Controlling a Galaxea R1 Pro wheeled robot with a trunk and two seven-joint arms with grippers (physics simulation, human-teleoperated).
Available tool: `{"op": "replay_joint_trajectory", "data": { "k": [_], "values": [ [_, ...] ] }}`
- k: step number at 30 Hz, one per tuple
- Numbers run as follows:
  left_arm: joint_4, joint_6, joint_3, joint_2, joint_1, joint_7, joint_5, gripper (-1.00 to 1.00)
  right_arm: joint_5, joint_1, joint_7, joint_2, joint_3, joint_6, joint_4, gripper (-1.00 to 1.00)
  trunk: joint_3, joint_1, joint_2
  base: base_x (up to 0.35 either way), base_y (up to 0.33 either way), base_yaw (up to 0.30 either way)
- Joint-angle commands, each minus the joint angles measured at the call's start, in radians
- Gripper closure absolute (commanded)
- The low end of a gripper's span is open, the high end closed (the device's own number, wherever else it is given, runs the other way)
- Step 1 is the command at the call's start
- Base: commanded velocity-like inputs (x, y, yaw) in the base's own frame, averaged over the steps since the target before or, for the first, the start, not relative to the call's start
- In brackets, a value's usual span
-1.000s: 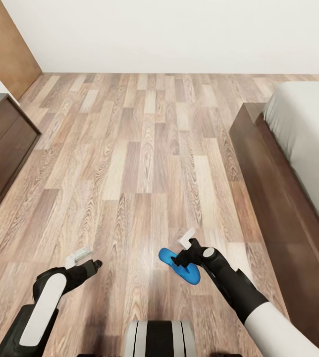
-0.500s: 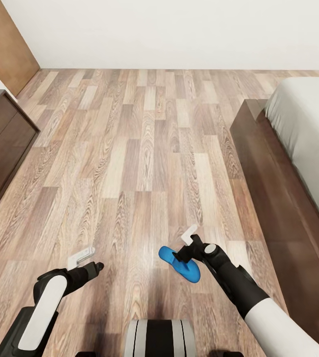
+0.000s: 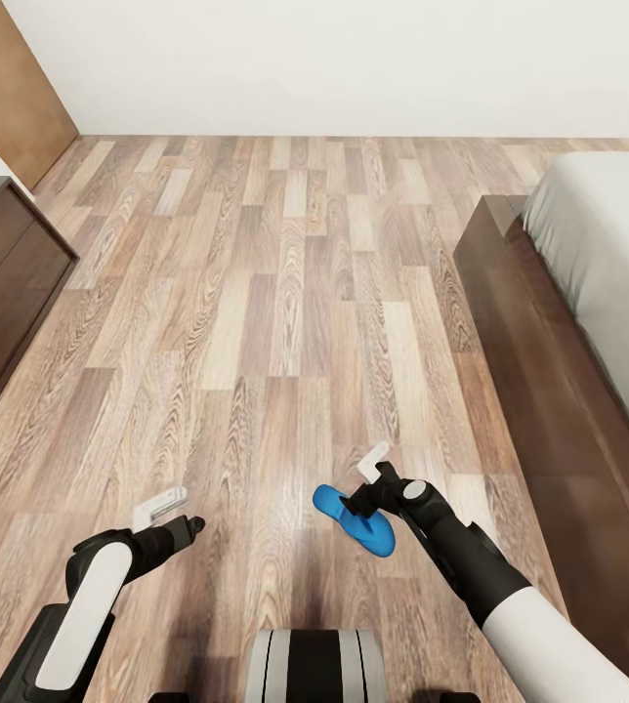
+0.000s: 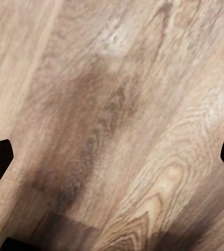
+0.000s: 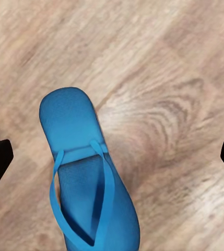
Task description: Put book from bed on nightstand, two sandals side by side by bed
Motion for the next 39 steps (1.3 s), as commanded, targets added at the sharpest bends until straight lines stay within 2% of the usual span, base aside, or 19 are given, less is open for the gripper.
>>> {"op": "replay_joint_trajectory", "data": {
  "k": [1, 9, 15, 16, 20, 30, 35, 37, 38, 39],
  "values": [
    [-0.001, 0.0, 0.0, 0.001, -0.001, 0.012, 0.009, -1.0, 0.01, 0.0, 0.006, -0.001, 0.001, 0.003, -0.004, -1.0, -0.001, 0.0, 0.0, 0.0, 0.0, 0.0],
    [0.001, -0.007, 0.012, -0.009, 0.011, 0.025, 0.007, -1.0, 0.053, -0.013, 0.012, -0.031, -0.003, 0.012, -0.026, -1.0, -0.001, 0.0, 0.0, 0.0, 0.0, 0.0],
    [0.0, -0.008, 0.014, -0.01, 0.013, 0.027, 0.007, -1.0, 0.087, -0.015, 0.014, -0.034, -0.002, 0.013, -0.029, -1.0, -0.001, 0.0, 0.0, 0.0, 0.0, 0.0],
    [0.0, -0.008, 0.014, -0.01, 0.014, 0.027, 0.007, -1.0, 0.108, -0.016, 0.014, -0.034, -0.001, 0.014, -0.029, -1.0, -0.001, 0.0, 0.0, 0.0, 0.0, 0.0],
    [0.0, -0.008, 0.014, -0.01, 0.014, 0.027, 0.007, -1.0, 0.111, -0.016, 0.018, -0.033, 0.0, 0.015, -0.028, -1.0, -0.001, 0.0, 0.0, 0.0, 0.0, 0.0],
    [0.0, -0.007, 0.015, -0.011, 0.011, 0.028, 0.007, -1.0, 0.134, -0.017, 0.093, -0.028, 0.001, 0.019, -0.019, -1.0, -0.039, 0.004, -0.003, 0.0, 0.0, 0.0],
    [0.0, 0.01, 0.016, -0.012, -0.029, 0.028, 0.008, -1.0, 0.148, -0.021, 0.107, -0.024, 0.002, 0.05, -0.017, -1.0, -0.059, 0.007, -0.004, 0.0, 0.0, 0.0],
    [0.0, 0.034, 0.017, -0.015, -0.071, 0.03, 0.008, -1.0, 0.152, -0.033, 0.114, -0.017, 0.002, 0.077, -0.016, -1.0, -0.066, 0.007, -0.004, 0.0, 0.0, 0.0],
    [0.0, 0.065, 0.016, -0.027, -0.12, 0.031, 0.008, -1.0, 0.154, -0.05, 0.13, -0.009, 0.002, 0.102, -0.01, -1.0, -0.07, 0.008, -0.004, 0.0, 0.0, 0.0],
    [0.0, 0.08, 0.017, -0.036, -0.146, 0.032, 0.008, -1.0, 0.155, -0.059, 0.14, -0.006, 0.002, 0.111, -0.005, -1.0, -0.074, 0.008, -0.005, 0.0, 0.0, 0.0]
  ]
}}
